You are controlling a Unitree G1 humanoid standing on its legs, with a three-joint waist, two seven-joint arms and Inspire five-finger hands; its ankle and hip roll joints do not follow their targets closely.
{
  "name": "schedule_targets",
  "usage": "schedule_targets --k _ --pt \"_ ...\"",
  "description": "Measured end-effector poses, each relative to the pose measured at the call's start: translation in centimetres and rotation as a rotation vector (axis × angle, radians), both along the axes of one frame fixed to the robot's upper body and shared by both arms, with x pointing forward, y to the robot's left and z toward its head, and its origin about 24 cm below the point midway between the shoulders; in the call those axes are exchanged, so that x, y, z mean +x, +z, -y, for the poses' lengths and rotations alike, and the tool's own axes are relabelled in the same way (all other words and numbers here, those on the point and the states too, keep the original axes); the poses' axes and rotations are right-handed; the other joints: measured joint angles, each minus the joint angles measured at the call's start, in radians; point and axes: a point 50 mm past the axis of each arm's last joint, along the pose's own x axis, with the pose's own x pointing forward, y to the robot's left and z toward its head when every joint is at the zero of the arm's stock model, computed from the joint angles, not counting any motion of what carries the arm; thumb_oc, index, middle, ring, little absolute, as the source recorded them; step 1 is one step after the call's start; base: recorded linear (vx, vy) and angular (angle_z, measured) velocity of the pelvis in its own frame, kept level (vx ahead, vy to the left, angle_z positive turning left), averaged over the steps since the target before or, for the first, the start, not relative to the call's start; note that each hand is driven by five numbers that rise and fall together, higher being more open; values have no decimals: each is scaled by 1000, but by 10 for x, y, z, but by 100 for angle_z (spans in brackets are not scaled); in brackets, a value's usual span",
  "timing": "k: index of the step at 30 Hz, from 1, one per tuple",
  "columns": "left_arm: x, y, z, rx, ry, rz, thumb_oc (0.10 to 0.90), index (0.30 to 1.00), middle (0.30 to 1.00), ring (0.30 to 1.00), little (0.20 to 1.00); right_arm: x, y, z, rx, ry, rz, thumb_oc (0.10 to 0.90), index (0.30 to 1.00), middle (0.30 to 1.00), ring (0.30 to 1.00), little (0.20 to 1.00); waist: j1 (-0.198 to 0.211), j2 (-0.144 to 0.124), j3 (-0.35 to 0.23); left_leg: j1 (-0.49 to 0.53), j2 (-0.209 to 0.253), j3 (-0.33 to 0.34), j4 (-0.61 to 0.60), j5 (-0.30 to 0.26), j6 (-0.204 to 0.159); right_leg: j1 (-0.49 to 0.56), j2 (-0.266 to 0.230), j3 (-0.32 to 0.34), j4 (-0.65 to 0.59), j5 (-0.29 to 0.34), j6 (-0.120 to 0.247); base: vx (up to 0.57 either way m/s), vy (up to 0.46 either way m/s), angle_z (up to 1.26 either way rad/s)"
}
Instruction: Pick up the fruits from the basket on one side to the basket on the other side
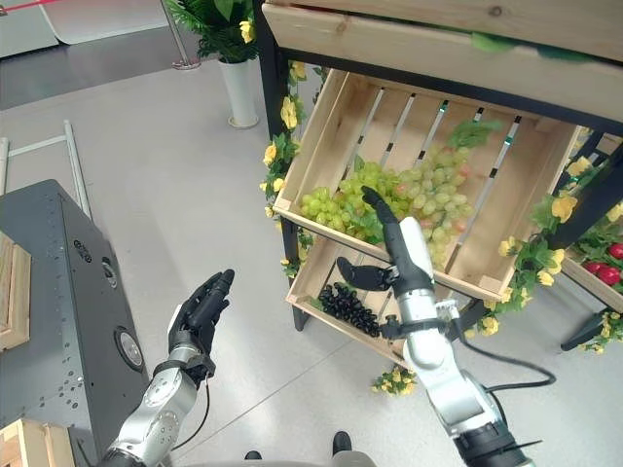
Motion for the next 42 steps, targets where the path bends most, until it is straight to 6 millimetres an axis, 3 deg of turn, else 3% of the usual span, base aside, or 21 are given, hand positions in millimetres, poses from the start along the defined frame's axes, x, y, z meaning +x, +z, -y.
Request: schedule_targets --k 7,17,24,28,32,35,37,38,39,41,42 --pt "-11 -8 -2 -4 10 -39 800 900 900 900 900 -11 14 -11 -30 4 253 800 900 900 900 900 16 14 0 -3 1 -5 0 -3 4 0 0 -4 0 0 0 18 -17 1" --pt "-10 -4 1 -13 -3 -22 800 900 900 900 900 -22 7 -37 -5 167 261 800 900 900 900 900 45 21 1 -13 2 -24 0 4 -5 0 2 -28 0 -4 -4 19 -56 6" --pt "-14 -7 4 -1 -69 -30 800 900 900 900 900 -27 -9 -54 146 332 59 800 900 900 900 900 73 24 1 -31 6 -69 1 8 -8 3 4 -66 0 -9 -7 38 -93 16" --pt "-25 -14 2 -4 -64 -63 800 900 900 900 900 -25 -15 -54 232 372 -46 800 900 900 900 900 80 27 3 -41 8 -82 4 10 -9 1 5 -83 0 -12 -9 13 -98 14" --pt "-32 -18 2 -6 -58 -87 800 900 900 900 900 -23 -28 -51 313 428 -222 800 900 900 900 900 85 40 13 -73 9 -129 12 22 -12 -5 1 -132 0 -21 -11 -34 -75 34" --pt "-29 -17 3 -4 -54 -83 800 900 900 900 900 -22 -44 -50 309 453 -354 800 900 900 900 900 114 61 28 -119 8 -127 44 34 -18 -7 -2 -179 0 -26 -12 -17 -10 56" --pt "-24 -17 7 0 -69 -82 800 900 900 900 900 -25 -54 -49 306 465 -431 800 900 900 900 900 112 73 38 -174 -3 -73 91 57 -6 11 -20 -263 4 -34 -11 -11 22 114" --pt "-19 -14 11 -2 -92 -65 800 900 900 900 900 -25 -57 -48 292 465 -456 800 900 900 900 900 113 86 57 -193 -4 23 92 72 20 34 -21 -311 5 -47 -12 6 107 160" --pt "-11 -14 14 2 -126 -56 800 900 900 900 900 -25 -62 -45 291 448 -484 800 900 900 900 900 110 82 75 -208 25 165 119 29 38 64 -34 -383 7 -52 -16 -5 125 156" --pt "-3 -16 16 15 -167 -65 800 900 900 900 900 -25 -71 -45 317 426 -528 800 900 900 900 900 101 41 93 -190 35 308 124 -16 48 93 -79 -468 10 -65 -2 57 168 133" --pt "-2 -17 18 17 -190 -72 800 900 900 900 900 -25 -75 -43 306 415 -546 800 900 900 900 900 100 24 103 -168 18 338 118 -8 38 86 -110 -467 41 -90 24 88 218 95"
